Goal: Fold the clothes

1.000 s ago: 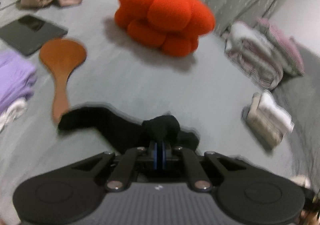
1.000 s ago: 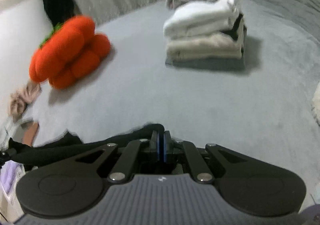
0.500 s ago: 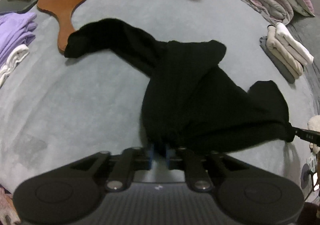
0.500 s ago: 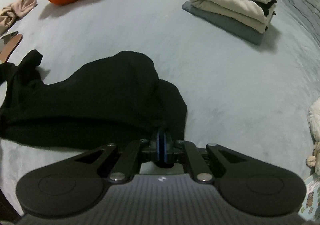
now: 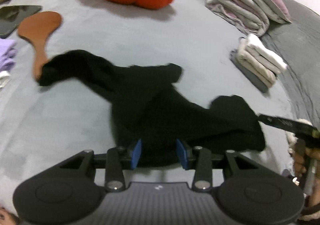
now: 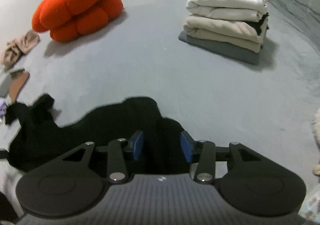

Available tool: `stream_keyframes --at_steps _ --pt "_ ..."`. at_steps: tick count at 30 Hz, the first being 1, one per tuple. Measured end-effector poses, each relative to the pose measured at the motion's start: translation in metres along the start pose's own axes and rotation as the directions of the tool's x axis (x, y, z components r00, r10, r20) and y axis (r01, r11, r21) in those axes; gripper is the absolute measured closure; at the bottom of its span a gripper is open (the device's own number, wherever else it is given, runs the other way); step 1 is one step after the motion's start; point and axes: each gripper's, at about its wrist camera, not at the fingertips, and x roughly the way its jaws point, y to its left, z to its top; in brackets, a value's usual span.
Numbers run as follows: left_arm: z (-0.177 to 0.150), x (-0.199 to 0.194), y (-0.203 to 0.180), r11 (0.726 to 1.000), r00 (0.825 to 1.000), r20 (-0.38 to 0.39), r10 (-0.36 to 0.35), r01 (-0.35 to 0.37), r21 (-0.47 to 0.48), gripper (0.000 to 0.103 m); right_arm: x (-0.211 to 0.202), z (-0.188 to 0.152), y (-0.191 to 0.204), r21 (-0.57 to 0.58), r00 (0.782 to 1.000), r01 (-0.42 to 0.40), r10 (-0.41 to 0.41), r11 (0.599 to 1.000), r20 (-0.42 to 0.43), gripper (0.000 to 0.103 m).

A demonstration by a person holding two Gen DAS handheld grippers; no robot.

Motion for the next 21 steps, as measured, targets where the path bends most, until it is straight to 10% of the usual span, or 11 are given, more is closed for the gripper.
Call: stream_keyframes --at_steps 9,14,21 --pt "-0.019 0.015 -0.020 0.998 0.996 -0.061 -0.063 0.061 -0.032 0.057 0.039 0.009 0.000 0.100 0.994 -0.098 0.103 0.990 -0.046 0.058" --pt "-0.029 0.014 -0.019 0.993 0.994 -0.068 -0.081 0.074 -0.088 0.056 0.038 0.006 0.001 0.085 0.991 -0.124 0.128 0.989 -0.047 0.091" --pt "-0.042 0.003 -0.011 0.969 0.987 -0.067 -0.149 0.132 -0.206 0.052 -0.006 -0.006 0.005 0.124 0.960 -0.278 0.281 0.953 -0.007 0.094"
